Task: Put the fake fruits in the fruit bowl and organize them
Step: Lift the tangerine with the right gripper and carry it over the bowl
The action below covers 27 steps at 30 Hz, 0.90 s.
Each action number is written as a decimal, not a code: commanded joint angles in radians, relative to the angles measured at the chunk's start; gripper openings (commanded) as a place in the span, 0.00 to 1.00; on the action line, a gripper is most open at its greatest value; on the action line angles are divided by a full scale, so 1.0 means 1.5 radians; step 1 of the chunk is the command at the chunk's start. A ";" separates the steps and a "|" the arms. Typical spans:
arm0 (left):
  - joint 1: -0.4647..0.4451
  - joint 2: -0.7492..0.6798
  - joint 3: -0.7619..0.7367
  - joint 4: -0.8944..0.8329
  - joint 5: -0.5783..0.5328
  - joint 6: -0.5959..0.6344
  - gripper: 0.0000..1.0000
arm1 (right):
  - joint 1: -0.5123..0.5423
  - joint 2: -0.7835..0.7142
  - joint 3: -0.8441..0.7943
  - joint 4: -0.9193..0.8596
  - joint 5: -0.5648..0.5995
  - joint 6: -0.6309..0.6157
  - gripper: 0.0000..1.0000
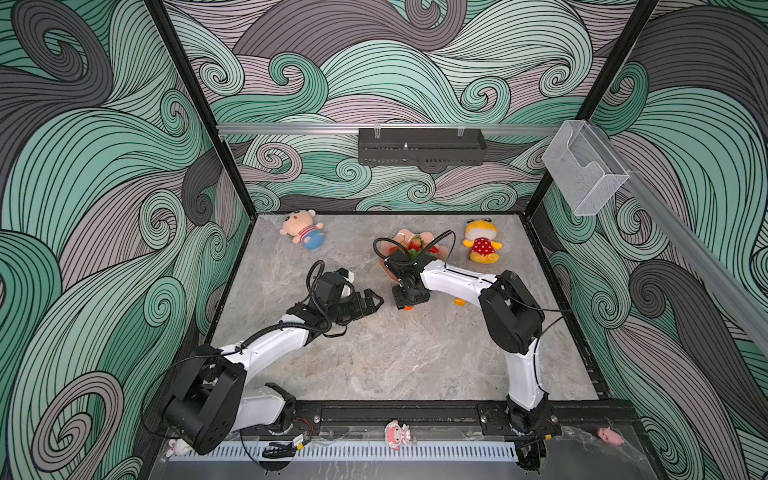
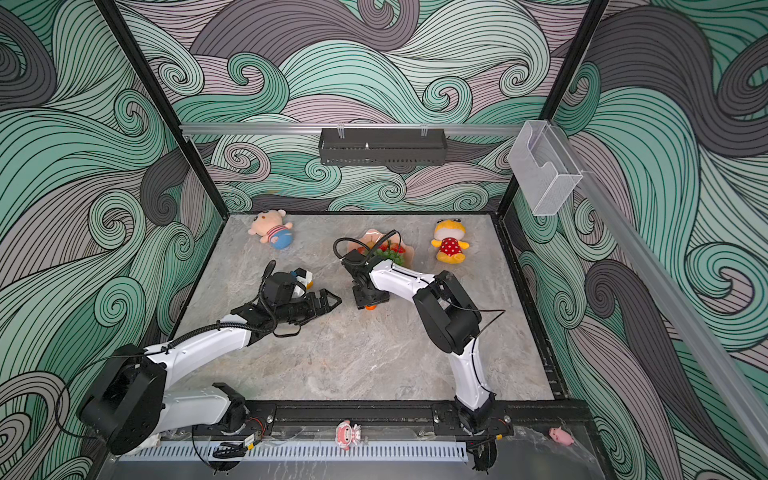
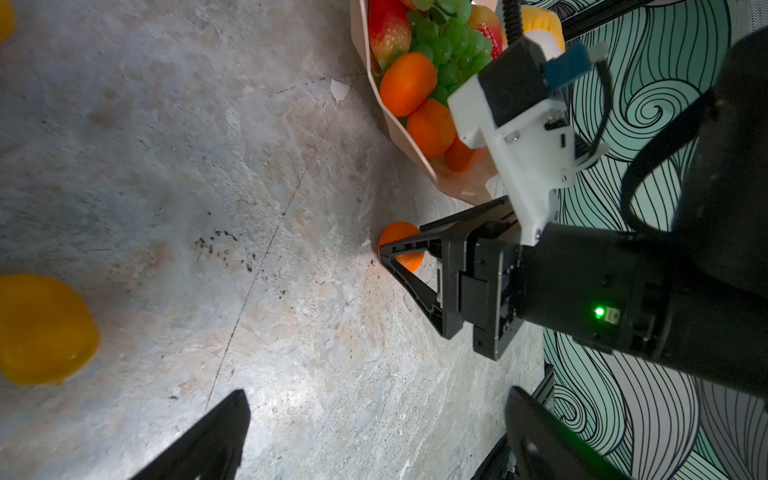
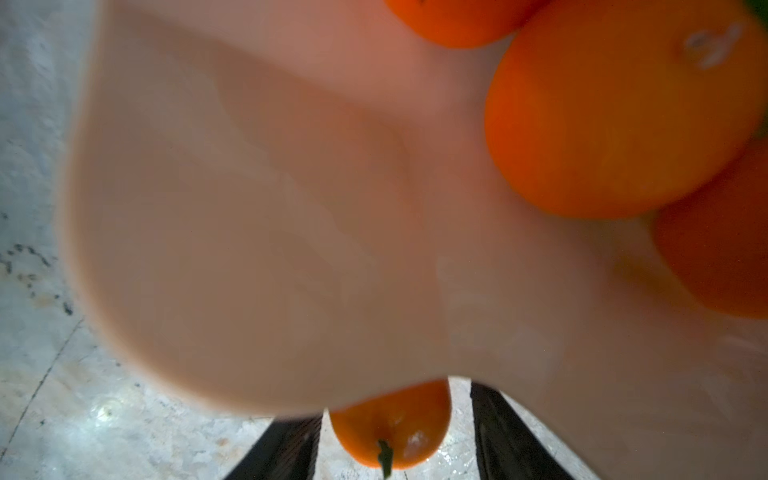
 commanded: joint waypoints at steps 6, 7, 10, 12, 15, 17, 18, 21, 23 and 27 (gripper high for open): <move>0.005 0.001 0.012 0.004 0.007 0.000 0.99 | -0.004 0.009 0.012 -0.003 -0.005 -0.007 0.52; 0.005 0.000 0.013 0.004 0.007 0.000 0.99 | -0.004 0.009 0.012 -0.003 -0.005 -0.007 0.51; 0.005 -0.001 0.014 0.002 0.007 0.002 0.99 | -0.004 0.007 0.011 -0.003 -0.004 -0.006 0.49; 0.005 -0.001 0.015 0.000 0.007 0.002 0.99 | -0.003 0.006 0.010 -0.003 -0.005 -0.006 0.49; 0.005 -0.005 0.014 -0.005 0.005 0.005 0.99 | -0.003 0.001 0.006 -0.003 -0.006 -0.004 0.47; 0.005 -0.006 0.014 -0.013 0.004 0.009 0.99 | -0.004 -0.005 0.002 -0.003 -0.007 -0.002 0.46; 0.005 -0.008 0.014 -0.017 0.003 0.011 0.99 | -0.004 -0.008 -0.001 -0.002 -0.006 -0.001 0.46; 0.005 -0.014 0.014 -0.026 0.000 0.016 0.99 | -0.003 -0.020 -0.012 0.000 -0.007 0.002 0.43; 0.005 -0.019 0.012 -0.029 -0.001 0.017 0.98 | -0.004 -0.031 -0.023 0.003 -0.011 0.006 0.42; 0.003 -0.033 0.001 -0.033 -0.002 0.017 0.99 | -0.004 -0.057 -0.053 0.013 -0.022 0.012 0.41</move>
